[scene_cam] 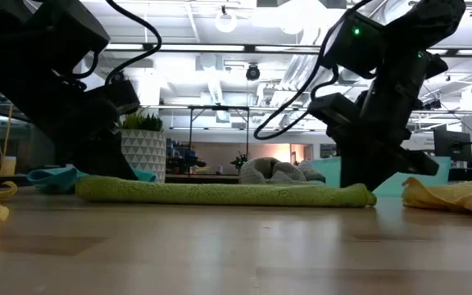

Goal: Fold microfiber towels
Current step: Fold the green microfiber cloth

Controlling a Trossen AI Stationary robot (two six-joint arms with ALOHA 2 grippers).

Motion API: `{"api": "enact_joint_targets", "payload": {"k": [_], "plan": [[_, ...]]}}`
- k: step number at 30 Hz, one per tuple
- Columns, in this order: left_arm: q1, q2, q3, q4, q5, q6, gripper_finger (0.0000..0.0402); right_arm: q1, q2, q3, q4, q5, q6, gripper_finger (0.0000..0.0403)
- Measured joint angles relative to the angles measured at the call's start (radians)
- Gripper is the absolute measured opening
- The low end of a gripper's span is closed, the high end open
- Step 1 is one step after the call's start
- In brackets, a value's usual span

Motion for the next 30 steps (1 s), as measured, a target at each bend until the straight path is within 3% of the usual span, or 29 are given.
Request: {"api": "enact_joint_targets", "payload": {"k": [3,8,13,18,22,26,30], "plan": [[0.002,0.000,0.000,0.022,0.001,0.037,0.0000,0.000,-0.028,0.000,-0.078,-0.002,-0.074,0.0010],[0.031,-0.003,0.058,0.033,0.068,0.174,0.0000,-0.018,-0.151,-0.002,-0.321,0.003,-0.150,0.0004],[0.038,-0.039,0.161,-0.090,0.073,0.337,0.0000,-0.048,-0.284,-0.002,-0.450,0.008,-0.184,0.0002],[0.025,-0.104,0.227,-0.316,0.053,0.372,0.0000,-0.055,-0.365,0.005,-0.480,0.009,-0.120,0.0001],[-0.001,-0.107,0.229,-0.441,0.067,0.309,0.0000,-0.029,-0.366,0.059,-0.481,0.025,-0.088,0.0001],[-0.021,-0.049,0.229,-0.450,0.116,0.296,0.0000,-0.009,-0.337,0.117,-0.440,0.036,-0.079,0.0000],[-0.030,0.027,0.229,-0.338,0.153,0.293,0.0000,0.004,-0.294,0.152,-0.331,0.036,-0.067,0.0000]]}}
